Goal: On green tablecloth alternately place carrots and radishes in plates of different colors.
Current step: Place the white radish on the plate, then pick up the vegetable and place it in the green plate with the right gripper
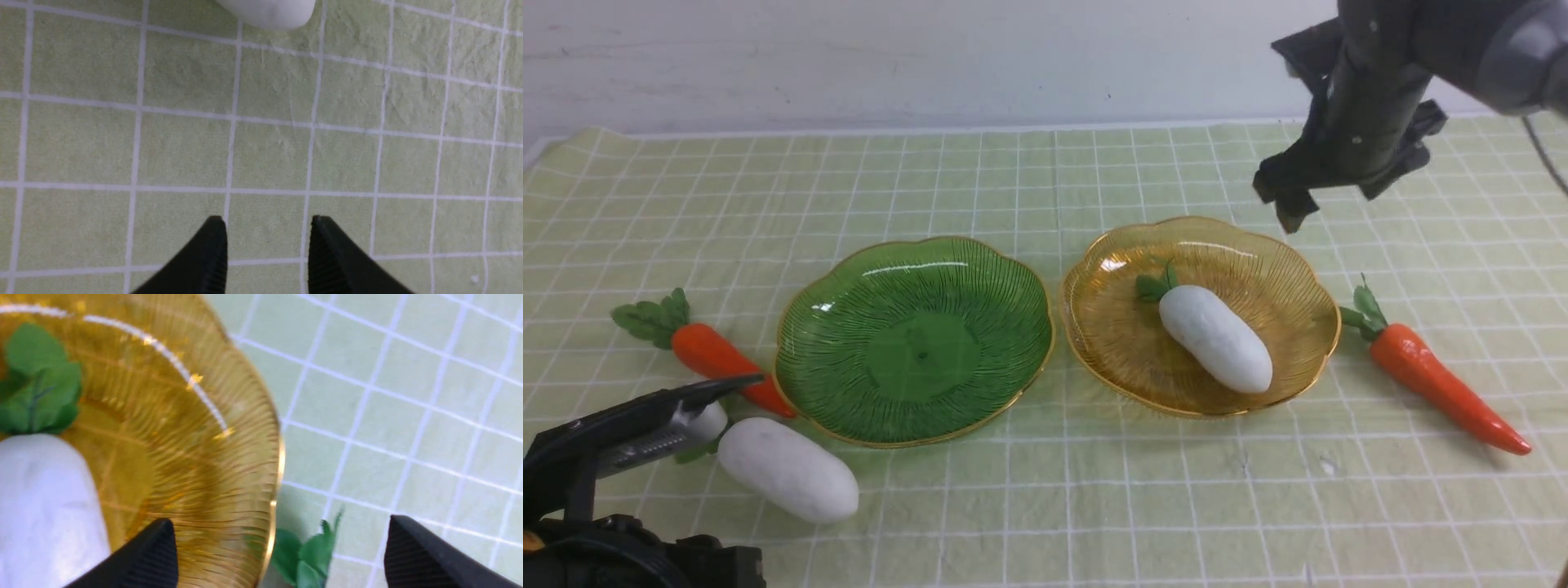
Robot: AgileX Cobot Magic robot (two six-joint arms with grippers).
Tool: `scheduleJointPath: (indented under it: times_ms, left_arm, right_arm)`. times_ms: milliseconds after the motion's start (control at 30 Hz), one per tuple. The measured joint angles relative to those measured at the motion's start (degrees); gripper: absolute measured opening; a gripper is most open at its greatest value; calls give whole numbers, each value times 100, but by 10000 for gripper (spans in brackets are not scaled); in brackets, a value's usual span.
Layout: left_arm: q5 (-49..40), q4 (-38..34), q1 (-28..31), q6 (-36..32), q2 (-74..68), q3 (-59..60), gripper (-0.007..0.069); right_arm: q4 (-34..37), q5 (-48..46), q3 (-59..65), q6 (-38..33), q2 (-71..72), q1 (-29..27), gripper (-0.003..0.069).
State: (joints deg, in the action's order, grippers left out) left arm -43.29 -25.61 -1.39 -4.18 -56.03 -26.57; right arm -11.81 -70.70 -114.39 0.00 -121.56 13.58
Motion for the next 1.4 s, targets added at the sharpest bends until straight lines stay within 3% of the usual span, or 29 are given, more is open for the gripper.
scheduleJointPath:
  times_ms: [300,667,733,767,867,1000,1233,1400]
  left_arm:
    - [0,0,0,0,0,0,258]
    - [0,0,0,-7,0,0,258]
    - [0,0,0,-7,0,0,258]
    - [-5,0,0,-7,0,0,258]
    - [-5,0,0,-7,0,0,258]
    - [-5,53,0,-7,0,0,258]
    - [-5,128,0,-7,0,0,258]
    - [-5,134,0,-7,0,0,258]
  right_arm:
    - [264,5,1806,230,194,-768,532]
    - [213,34,2060,239,-362,-982,505]
    - [298,34,2052,215,-369,-982,436]
    - [311,34,2052,215,-369,-982,436]
    - [397,60,2073,189,-323,-976,293]
    - [416,84,2119,356,-117,-976,275]
    - [1774,67,2118,379,1058,-823,275]
    - [3847,718,2118,-789,1255,-57,275]
